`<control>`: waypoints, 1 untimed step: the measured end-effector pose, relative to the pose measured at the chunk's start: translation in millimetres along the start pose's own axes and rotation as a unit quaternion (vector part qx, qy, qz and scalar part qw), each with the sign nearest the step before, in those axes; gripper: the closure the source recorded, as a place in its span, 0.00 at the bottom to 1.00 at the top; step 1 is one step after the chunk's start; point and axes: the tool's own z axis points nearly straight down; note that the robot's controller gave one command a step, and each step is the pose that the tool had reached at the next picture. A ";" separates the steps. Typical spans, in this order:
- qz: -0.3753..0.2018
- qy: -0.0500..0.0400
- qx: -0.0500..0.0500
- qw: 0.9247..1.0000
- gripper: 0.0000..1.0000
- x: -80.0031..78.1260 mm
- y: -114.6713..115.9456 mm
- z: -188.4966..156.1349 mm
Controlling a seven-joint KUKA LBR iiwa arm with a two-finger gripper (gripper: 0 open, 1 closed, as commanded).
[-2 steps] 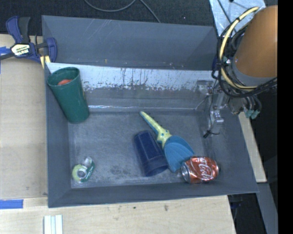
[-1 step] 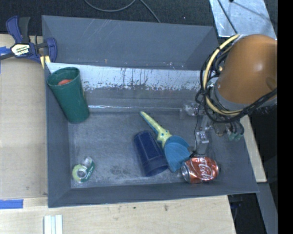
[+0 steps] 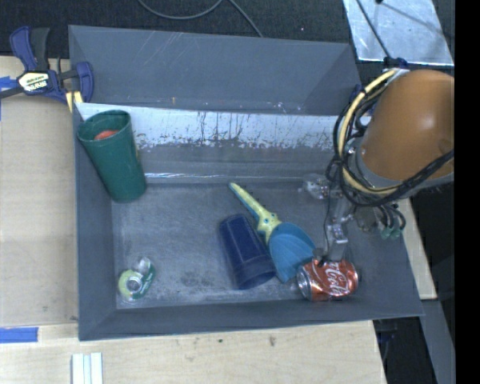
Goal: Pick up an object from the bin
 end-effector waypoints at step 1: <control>0.000 -0.004 0.001 1.000 0.00 11.4 -47.1 24.7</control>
Offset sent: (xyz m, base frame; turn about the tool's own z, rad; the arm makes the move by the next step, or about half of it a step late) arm -0.0206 -0.0220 -0.0784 -0.0612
